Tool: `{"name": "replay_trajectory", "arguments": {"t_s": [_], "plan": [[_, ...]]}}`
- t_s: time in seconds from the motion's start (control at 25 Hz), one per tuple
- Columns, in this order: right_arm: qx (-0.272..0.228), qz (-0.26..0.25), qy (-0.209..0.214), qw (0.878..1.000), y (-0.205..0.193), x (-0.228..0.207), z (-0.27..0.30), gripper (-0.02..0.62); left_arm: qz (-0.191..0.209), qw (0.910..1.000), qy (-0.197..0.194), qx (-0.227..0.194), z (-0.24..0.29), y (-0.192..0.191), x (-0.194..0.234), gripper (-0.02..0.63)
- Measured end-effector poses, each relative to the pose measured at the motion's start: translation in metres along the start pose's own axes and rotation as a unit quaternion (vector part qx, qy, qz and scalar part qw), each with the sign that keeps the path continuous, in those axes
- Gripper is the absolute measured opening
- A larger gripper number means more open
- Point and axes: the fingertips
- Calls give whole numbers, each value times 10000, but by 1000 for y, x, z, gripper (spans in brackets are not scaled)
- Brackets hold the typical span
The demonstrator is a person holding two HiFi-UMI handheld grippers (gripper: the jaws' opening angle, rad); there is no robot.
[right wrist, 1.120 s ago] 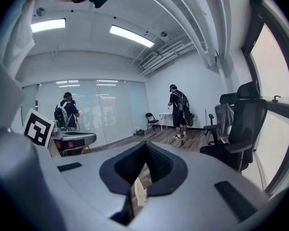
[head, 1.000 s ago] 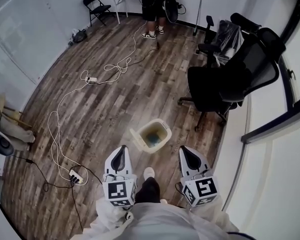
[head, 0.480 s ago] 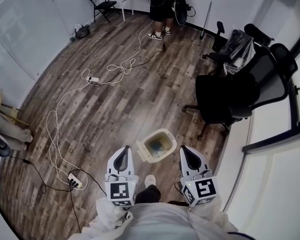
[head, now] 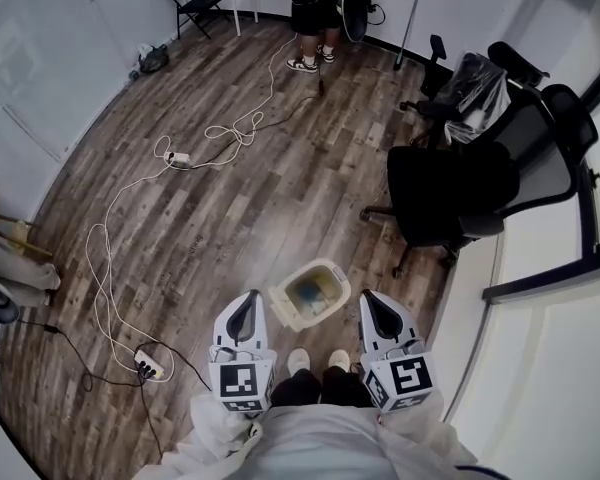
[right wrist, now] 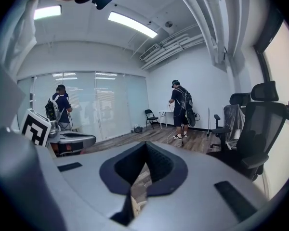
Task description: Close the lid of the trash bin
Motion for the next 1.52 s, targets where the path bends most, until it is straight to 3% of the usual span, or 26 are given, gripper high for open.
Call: {"name": "replay_trajectory", "arguments": {"t_s": [0.68, 1.52], "plan": [[457, 158, 416, 9980, -47, -50, 58, 23, -211, 9971, 443, 588, 58, -54, -8, 5], [1081, 77, 673, 9918, -175, -58, 149, 23, -605, 9874, 882, 1162, 140, -232, 32, 5]]}}
Point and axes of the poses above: the fingertips, and each gripper's own axes: z forward along the fingers, x to its left, y out of its top, and after that the axes turned 12 degrees about x, right-handed
